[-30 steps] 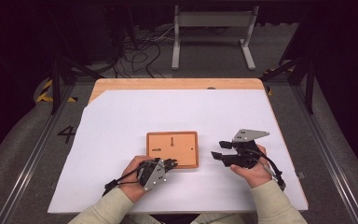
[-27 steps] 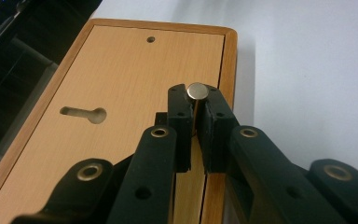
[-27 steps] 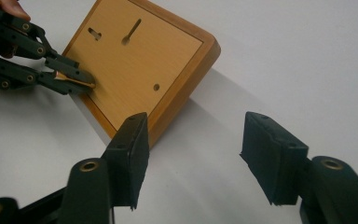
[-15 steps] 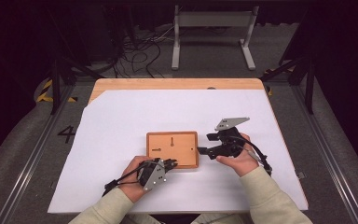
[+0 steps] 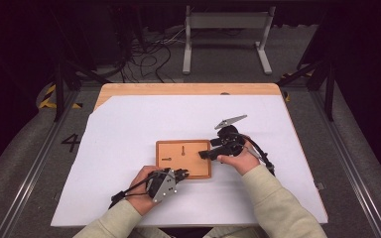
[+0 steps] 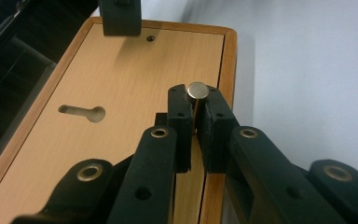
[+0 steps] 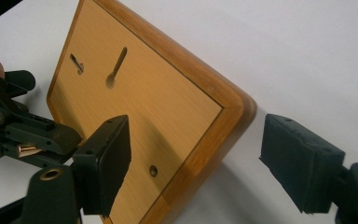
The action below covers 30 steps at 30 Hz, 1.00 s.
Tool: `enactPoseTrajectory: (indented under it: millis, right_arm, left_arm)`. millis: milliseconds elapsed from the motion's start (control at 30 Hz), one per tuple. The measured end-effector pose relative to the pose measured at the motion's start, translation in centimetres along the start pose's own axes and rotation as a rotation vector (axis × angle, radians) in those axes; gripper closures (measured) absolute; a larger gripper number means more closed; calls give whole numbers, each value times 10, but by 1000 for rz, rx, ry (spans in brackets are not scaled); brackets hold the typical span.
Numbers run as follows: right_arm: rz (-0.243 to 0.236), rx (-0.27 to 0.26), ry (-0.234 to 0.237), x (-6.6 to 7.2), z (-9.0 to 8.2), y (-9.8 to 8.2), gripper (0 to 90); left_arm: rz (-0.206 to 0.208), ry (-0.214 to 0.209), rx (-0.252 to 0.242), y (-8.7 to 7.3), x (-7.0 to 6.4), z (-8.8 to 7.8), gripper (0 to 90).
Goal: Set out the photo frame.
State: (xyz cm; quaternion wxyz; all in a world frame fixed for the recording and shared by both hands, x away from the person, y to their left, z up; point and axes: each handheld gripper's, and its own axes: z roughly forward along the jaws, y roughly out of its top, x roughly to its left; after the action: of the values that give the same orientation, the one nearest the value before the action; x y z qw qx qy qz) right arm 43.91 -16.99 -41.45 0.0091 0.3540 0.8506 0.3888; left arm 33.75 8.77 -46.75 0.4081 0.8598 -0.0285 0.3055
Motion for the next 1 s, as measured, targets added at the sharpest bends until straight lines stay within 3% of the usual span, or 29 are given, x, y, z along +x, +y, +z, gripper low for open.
enactPoseTrajectory:
  millis: [167,333,367,467,600,667,733,833,867,933,1000]
  right_arm:
    - [31,2,66,-3,11,1,242]
    - [36,10,74,-1,18,2,252]
    - [31,14,56,-1,17,2,301]
    - [40,12,54,-2,16,2,320]
    - [46,4,77,-4,10,3,378]
    - [35,2,80,-3,8,3,390]
    - [27,1,77,-2,6,3,394]
    - [-1,0,72,1,2,3,411]
    - [-8,0,68,2,1,3,416]
    - [-21,-2,63,4,-1,3,426]
    - [-36,-3,48,9,-4,3,434]
  left_arm:
    - [-3,-1,1,0,0,0,839]
    - [9,0,3,0,1,0,839]
    - [-7,-13,-2,-1,0,0,838]
    - [-19,-16,-6,-1,0,0,837]
    - [-41,-37,-2,0,0,-1,818]
    - [-83,-70,8,-1,2,-3,762]
    - [-97,-86,13,-1,3,-4,642]
    - [-188,-117,-28,-5,5,-20,565]
    - [-188,-117,-28,-5,5,-20,545]
    - [-304,-144,-80,-11,9,-35,504]
    - [-377,-178,-115,-15,12,-41,430]
